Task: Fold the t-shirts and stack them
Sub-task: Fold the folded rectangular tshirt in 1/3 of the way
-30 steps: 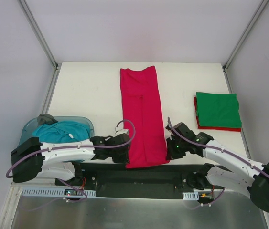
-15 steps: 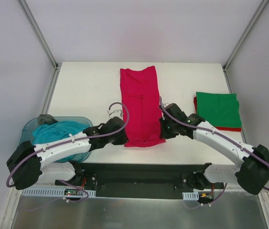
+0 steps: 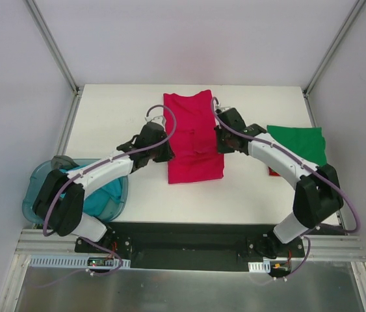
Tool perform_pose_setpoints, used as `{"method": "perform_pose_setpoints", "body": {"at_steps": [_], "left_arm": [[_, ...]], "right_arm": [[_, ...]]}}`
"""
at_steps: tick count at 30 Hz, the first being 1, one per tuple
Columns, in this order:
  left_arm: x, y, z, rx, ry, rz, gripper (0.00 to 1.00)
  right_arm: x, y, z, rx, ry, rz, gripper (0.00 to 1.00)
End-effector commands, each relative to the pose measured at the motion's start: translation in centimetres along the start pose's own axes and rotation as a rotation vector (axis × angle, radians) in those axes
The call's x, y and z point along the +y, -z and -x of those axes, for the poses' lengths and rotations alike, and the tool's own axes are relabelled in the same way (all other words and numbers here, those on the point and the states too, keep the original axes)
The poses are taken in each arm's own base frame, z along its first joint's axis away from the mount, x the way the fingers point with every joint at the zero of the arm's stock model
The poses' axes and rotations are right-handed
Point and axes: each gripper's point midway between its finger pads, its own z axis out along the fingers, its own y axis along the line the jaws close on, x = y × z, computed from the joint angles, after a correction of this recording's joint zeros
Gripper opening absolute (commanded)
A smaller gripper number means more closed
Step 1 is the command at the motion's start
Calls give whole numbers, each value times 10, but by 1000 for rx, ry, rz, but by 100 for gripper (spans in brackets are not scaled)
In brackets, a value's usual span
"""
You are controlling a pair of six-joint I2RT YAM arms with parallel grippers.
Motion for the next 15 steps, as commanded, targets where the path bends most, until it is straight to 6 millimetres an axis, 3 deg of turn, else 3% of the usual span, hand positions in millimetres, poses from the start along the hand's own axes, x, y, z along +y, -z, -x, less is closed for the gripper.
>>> {"method": "perform_pose_setpoints", "body": {"at_steps": [1, 7, 15], "left_arm": [[-10, -10, 35, -39, -55, -48, 0], [2, -27, 53, -31, -24, -29, 0], [15, -48, 71, -26, -5, -4, 0]], "right_arm": [[2, -8, 47, -96, 17, 16, 1], [-2, -30, 78, -123, 57, -4, 1], [-13, -57, 95, -130, 45, -53, 1]]}}
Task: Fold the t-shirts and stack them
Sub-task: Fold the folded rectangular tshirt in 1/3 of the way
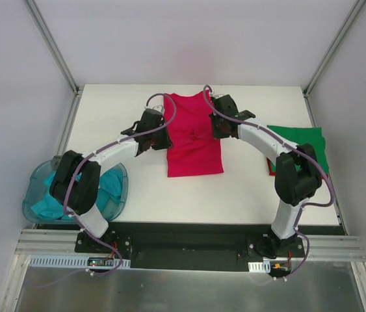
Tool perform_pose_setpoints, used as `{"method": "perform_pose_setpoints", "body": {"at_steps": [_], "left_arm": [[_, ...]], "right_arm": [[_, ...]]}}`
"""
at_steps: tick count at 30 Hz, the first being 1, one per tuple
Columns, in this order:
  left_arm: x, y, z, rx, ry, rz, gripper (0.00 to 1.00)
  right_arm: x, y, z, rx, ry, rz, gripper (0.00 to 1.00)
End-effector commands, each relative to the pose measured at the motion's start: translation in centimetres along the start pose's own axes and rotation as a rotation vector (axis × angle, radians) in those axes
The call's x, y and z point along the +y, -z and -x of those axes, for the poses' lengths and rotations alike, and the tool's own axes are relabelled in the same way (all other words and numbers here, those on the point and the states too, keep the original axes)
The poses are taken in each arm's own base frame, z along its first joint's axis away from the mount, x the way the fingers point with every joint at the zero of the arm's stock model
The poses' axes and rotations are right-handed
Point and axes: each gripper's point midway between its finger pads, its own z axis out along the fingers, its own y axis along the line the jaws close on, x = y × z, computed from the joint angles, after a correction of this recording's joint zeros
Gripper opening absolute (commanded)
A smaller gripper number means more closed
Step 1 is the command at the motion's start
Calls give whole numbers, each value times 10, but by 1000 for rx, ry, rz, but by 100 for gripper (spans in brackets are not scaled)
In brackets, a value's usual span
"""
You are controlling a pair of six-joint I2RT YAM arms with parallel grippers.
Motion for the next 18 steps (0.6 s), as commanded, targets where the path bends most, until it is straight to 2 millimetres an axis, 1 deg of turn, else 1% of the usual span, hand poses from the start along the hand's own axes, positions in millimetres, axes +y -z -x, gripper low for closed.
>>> {"method": "perform_pose_setpoints", "body": {"at_steps": [1, 4, 8, 12, 15, 18], "left_arm": [[-7, -6, 24, -30, -22, -35, 0], [-2, -13, 27, -24, -13, -27, 0], [4, -21, 28, -5, 4, -14, 0], [17, -31, 28, 11, 32, 32, 0], [18, -38, 27, 26, 32, 34, 0], [24, -44, 27, 38, 39, 63, 0]], "right_arm": [[-6, -4, 35, -89, 7, -35, 1], [-5, -13, 39, -89, 8, -34, 1], [-4, -25, 39, -75, 10, -25, 1], [-5, -36, 39, -71, 8, -33, 1], [-9, -45, 36, -55, -3, -41, 1], [-8, -51, 35, -48, -9, -38, 2]]}}
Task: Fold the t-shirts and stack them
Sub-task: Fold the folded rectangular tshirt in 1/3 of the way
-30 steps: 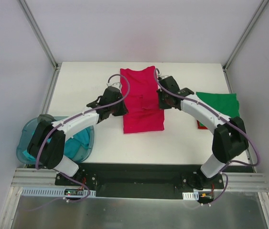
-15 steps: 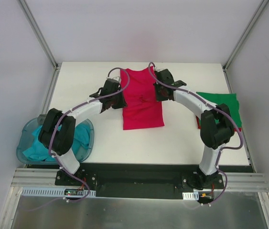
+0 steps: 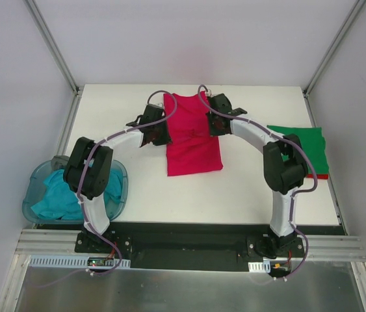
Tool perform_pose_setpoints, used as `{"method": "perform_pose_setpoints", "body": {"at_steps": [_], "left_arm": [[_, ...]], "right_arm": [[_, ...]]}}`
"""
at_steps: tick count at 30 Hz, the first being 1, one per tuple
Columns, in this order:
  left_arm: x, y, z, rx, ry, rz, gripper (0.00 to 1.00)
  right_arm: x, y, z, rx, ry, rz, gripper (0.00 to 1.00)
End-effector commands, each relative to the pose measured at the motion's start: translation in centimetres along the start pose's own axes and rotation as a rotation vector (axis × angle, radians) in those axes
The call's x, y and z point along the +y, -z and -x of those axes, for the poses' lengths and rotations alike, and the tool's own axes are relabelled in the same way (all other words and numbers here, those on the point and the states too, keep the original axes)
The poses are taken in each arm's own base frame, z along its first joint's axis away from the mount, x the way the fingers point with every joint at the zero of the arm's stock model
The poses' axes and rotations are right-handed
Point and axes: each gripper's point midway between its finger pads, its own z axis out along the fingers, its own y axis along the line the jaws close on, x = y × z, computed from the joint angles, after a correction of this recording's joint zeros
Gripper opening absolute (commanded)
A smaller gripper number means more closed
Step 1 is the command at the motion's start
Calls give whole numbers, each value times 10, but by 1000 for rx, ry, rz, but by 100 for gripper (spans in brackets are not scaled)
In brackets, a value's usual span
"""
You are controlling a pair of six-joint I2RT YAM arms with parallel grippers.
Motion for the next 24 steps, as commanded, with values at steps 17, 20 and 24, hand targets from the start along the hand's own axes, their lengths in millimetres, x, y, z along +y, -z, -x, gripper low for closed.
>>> {"method": "perform_pose_setpoints", "body": {"at_steps": [17, 20, 24], "left_arm": [[-13, 49, 13, -25, 16, -48, 99], [-2, 75, -3, -54, 39, -31, 99], [8, 102, -27, -65, 52, -48, 99]], "right_arm": [[-2, 41, 23, -38, -32, 21, 96], [16, 57, 1, -22, -25, 105, 96], [51, 67, -22, -2, 4, 246, 96]]}}
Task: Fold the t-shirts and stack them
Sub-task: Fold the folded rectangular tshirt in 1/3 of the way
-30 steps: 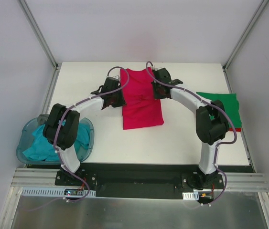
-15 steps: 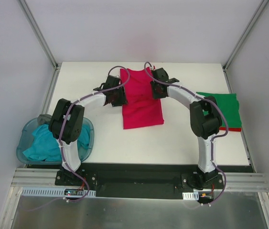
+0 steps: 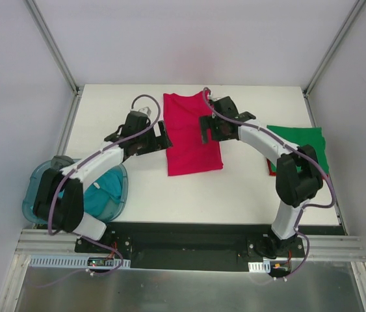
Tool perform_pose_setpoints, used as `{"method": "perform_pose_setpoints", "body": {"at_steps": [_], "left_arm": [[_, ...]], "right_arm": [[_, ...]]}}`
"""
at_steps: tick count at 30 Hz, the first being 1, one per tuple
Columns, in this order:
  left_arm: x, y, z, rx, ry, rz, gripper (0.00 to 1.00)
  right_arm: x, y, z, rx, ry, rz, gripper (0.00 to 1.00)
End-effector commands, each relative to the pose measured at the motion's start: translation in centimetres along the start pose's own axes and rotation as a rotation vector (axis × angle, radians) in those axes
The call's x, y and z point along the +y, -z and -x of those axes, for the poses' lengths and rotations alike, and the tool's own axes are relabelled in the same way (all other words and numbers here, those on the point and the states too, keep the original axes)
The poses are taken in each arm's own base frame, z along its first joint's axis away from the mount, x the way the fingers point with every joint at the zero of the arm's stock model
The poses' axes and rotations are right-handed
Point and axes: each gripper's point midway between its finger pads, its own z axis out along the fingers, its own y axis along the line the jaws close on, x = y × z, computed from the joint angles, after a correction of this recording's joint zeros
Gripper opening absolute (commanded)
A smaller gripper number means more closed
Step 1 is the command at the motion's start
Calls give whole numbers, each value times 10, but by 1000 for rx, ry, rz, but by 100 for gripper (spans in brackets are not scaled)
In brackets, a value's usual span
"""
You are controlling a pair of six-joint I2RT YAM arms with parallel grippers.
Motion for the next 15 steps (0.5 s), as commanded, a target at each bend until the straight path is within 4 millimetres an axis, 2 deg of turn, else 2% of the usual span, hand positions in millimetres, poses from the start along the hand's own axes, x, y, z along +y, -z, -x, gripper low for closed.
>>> {"method": "perform_pose_setpoints", "body": {"at_steps": [1, 5, 7, 9, 11, 15], "left_arm": [[6, 34, -18, -31, 34, -28, 99], [13, 48, -41, -26, 55, -61, 99], [16, 51, -50, -22, 54, -71, 99], [16, 52, -56, -12, 65, -89, 99], [12, 49, -64, 0, 86, -131, 99], [6, 37, -79, 25, 135, -204, 99]], "right_arm": [[49, 22, -9, -16, 10, 180, 96], [60, 18, -17, 1, 28, 191, 96], [58, 18, -21, 16, -5, 172, 96], [54, 19, -33, 26, -24, 161, 96], [46, 22, -45, 27, -42, 137, 96], [18, 22, -66, 18, -75, 38, 96]]}}
